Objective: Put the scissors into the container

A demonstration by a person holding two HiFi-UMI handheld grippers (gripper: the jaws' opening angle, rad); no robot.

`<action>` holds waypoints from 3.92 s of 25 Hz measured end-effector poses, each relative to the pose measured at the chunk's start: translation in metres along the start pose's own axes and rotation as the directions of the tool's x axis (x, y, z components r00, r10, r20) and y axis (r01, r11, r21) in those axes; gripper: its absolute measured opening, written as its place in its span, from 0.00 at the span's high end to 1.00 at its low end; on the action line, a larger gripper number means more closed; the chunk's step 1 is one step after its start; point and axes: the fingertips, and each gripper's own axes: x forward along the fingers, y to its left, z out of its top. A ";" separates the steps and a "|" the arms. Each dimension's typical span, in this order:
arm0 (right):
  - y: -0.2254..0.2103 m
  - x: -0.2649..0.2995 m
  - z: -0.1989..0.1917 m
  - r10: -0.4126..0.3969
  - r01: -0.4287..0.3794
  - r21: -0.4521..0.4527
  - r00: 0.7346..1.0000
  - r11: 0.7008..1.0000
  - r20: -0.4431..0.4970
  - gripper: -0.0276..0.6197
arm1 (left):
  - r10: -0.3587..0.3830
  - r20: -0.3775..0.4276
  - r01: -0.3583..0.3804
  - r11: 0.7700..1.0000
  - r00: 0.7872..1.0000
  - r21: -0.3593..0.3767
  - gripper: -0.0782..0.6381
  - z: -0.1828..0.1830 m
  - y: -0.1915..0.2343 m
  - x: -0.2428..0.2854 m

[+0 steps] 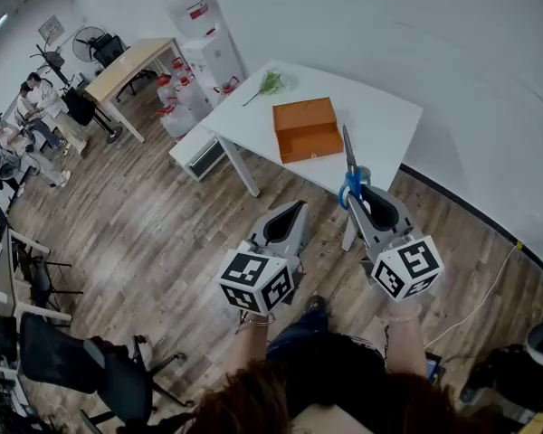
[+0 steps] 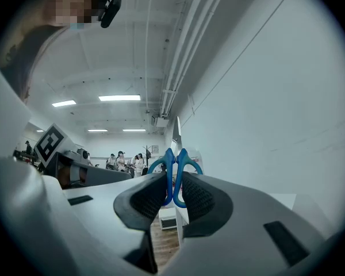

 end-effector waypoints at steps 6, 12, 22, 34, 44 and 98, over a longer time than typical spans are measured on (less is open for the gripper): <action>-0.012 0.044 -0.002 -0.030 0.030 -0.009 1.000 1.000 -0.007 0.84 | -0.026 -0.003 0.026 1.000 1.000 -0.004 0.87 0.009 0.037 0.019; -0.018 0.084 -0.007 -0.051 0.050 -0.030 0.998 0.998 -0.034 0.84 | -0.042 0.009 0.042 0.999 0.999 0.001 0.87 0.025 0.077 0.034; -0.038 0.132 -0.017 -0.073 0.067 -0.073 0.994 0.995 -0.082 0.84 | -0.037 0.020 0.038 0.999 0.999 -0.033 0.87 0.032 0.125 0.065; -0.085 0.186 -0.035 -0.049 0.028 -0.144 0.989 0.989 -0.142 0.84 | -0.005 0.017 0.006 0.999 1.000 -0.048 0.87 0.033 0.160 0.118; -0.130 0.231 -0.060 0.024 -0.085 -0.236 0.968 0.968 -0.250 0.84 | 0.041 0.022 -0.040 0.999 0.999 -0.032 0.87 0.050 0.189 0.177; -0.218 0.339 -0.300 0.109 -0.659 -0.387 0.580 0.645 -0.807 0.84 | 0.148 -0.026 -0.150 0.983 0.989 -0.102 0.87 0.059 0.337 0.264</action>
